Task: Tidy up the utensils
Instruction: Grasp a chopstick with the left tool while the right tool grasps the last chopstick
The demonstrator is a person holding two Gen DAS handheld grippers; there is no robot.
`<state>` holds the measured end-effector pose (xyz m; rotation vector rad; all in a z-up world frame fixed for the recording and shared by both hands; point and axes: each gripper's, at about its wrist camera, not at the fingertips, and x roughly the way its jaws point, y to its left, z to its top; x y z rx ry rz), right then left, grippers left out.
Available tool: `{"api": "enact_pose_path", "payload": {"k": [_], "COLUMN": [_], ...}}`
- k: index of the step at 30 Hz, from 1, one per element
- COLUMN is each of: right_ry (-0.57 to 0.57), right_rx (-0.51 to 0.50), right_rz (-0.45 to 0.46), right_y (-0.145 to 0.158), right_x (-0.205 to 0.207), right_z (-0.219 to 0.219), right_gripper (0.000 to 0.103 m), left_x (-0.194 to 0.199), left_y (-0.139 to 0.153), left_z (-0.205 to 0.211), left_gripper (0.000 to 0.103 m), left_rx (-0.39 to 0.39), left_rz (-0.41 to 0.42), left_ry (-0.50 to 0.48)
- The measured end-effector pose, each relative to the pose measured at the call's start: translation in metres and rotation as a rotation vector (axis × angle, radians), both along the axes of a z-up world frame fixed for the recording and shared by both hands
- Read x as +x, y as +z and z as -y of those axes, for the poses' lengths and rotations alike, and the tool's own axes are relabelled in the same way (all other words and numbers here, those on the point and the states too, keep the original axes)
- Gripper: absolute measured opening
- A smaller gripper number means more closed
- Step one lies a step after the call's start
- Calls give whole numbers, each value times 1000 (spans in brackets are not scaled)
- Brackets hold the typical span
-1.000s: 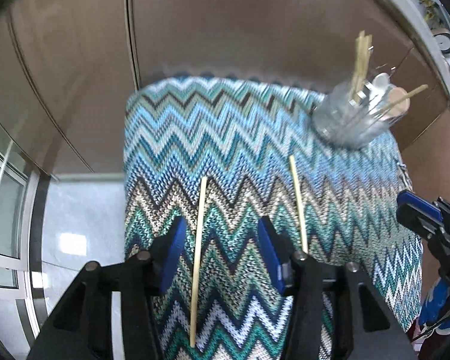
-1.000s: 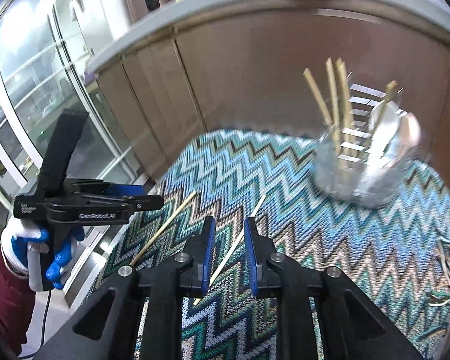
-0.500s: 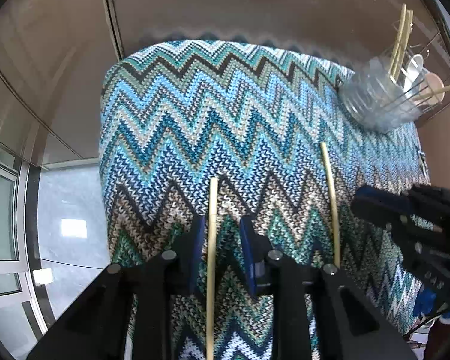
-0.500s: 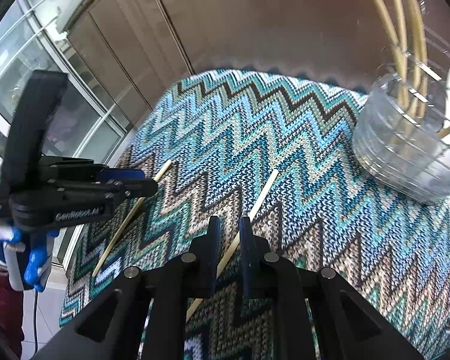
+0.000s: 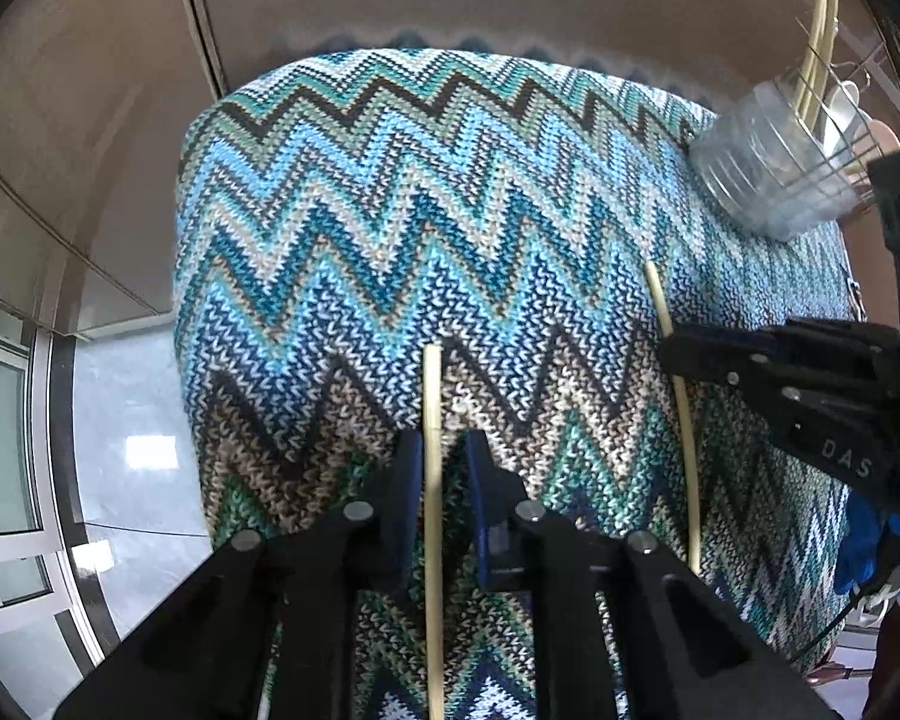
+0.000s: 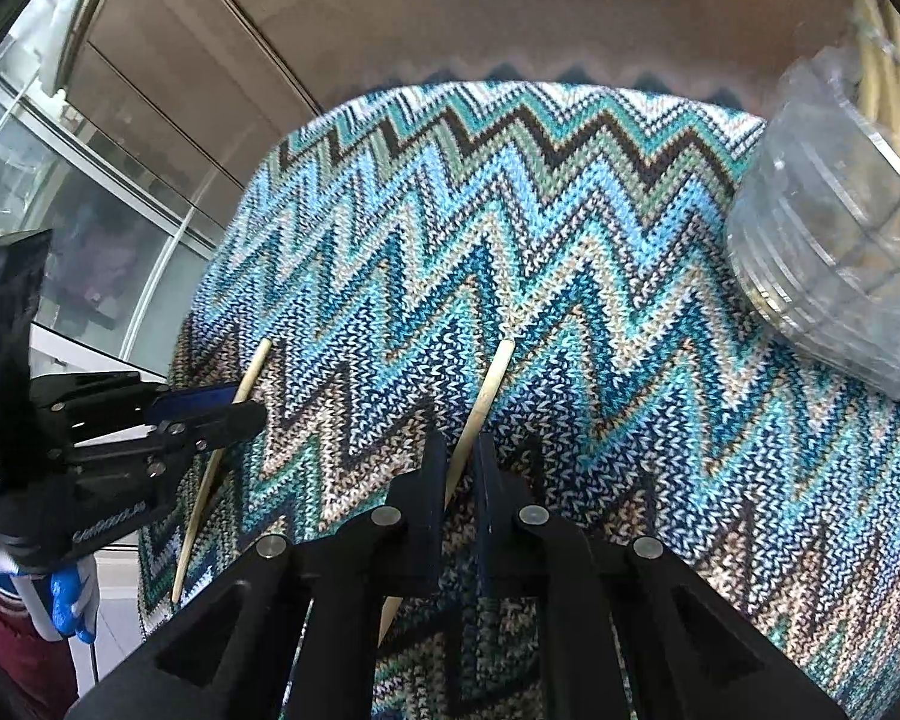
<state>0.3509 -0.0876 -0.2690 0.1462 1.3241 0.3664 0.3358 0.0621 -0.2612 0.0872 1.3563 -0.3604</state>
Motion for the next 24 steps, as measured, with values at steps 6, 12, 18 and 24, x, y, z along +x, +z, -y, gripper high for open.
{"api": "enact_pose_path", "payload": {"k": [6,12,18,24], "right_ry": [0,-13,-12,-8], "right_rx": [-25,-23,-39,-44], "right_rz": [-9,-4,-17,-15], "right_y": [0,0,-2,-2], "right_x": [-2,5,6,5], "right_z": [0,-8,-8,-7], "right_gripper": [11,14,21,23], "left_x": [0,0,5,4], "left_y": [-2,-2,-4,-3], "left_z": [8,7,-5,-4], "left_gripper": [13,13,13,13], "left_rx": [5,-11,-29,-30], "left_rz": [-1,-8,-18,-18], "left_ry": [-3,4,6,3]}}
